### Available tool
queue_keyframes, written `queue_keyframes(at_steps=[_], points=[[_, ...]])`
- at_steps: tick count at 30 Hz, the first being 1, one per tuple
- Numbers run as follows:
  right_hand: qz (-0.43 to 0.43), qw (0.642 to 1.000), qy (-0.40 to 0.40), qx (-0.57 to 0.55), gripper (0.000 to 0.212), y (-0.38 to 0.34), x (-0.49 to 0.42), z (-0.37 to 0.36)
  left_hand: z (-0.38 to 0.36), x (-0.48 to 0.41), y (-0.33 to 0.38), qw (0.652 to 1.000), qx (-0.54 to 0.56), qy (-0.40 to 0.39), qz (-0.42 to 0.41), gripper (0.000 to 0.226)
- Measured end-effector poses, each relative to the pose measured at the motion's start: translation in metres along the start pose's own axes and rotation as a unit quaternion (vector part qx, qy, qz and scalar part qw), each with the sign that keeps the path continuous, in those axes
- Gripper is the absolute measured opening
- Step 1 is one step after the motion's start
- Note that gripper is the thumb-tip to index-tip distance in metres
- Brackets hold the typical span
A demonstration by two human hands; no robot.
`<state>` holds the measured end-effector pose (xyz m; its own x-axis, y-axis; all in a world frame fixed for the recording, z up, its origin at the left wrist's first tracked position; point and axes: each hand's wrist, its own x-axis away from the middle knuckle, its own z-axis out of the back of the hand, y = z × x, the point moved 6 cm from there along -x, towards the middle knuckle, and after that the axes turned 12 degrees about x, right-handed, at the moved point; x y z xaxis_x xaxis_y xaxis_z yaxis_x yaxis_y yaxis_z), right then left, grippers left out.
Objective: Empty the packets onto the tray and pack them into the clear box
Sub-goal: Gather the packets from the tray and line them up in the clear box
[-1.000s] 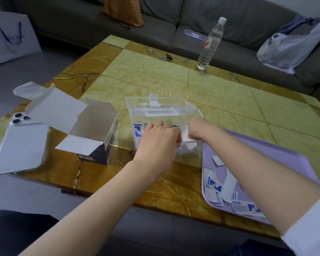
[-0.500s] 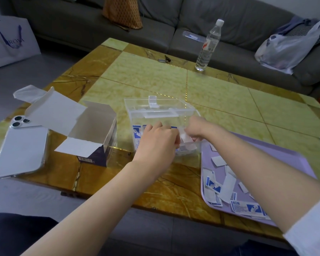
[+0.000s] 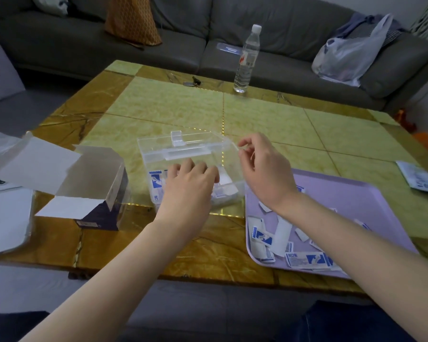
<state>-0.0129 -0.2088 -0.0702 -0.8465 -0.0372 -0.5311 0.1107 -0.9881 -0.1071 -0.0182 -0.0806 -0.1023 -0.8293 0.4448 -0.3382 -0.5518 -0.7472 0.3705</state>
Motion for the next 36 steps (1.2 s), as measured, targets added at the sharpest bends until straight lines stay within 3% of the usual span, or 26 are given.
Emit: queue_keyframes(at_steps=[3, 6, 8, 12, 15, 21, 25, 36], points=[[0.006, 1.000, 0.019, 0.017, 0.008, 0.038, 0.022, 0.009, -0.010, 0.003, 0.024, 0.997, 0.001, 0.038, -0.062, 0.041], [-0.053, 0.992, -0.108, 0.043, 0.021, 0.092, 0.046, -0.012, -0.028, 0.011, 0.051, 0.992, 0.041, 0.010, -0.116, 0.036], [-0.118, 0.967, -0.218, 0.067, 0.033, 0.129, 0.071, -0.028, -0.051, 0.014, 0.065, 0.990, 0.045, -0.032, -0.133, 0.036], [-0.206, 0.918, -0.331, 0.066, 0.047, 0.163, 0.111, -0.044, -0.089, 0.016, 0.082, 0.978, -0.002, -0.175, -0.116, 0.043], [-0.173, 0.922, -0.340, 0.064, 0.047, 0.155, 0.114, -0.045, -0.114, 0.014, 0.081, 0.959, -0.035, -0.273, -0.075, 0.057], [-0.070, 0.928, -0.366, 0.024, 0.061, 0.132, 0.119, -0.038, -0.127, -0.004, 0.084, 0.949, -0.093, -0.299, -0.040, 0.069], [-0.054, 0.921, -0.386, 0.021, 0.076, 0.135, 0.124, -0.031, -0.128, -0.010, 0.084, 0.942, -0.077, -0.326, 0.011, 0.070], [-0.097, 0.913, -0.396, -0.022, 0.044, 0.132, 0.124, -0.029, -0.129, -0.013, 0.082, 0.923, 0.041, -0.379, 0.052, 0.048]])
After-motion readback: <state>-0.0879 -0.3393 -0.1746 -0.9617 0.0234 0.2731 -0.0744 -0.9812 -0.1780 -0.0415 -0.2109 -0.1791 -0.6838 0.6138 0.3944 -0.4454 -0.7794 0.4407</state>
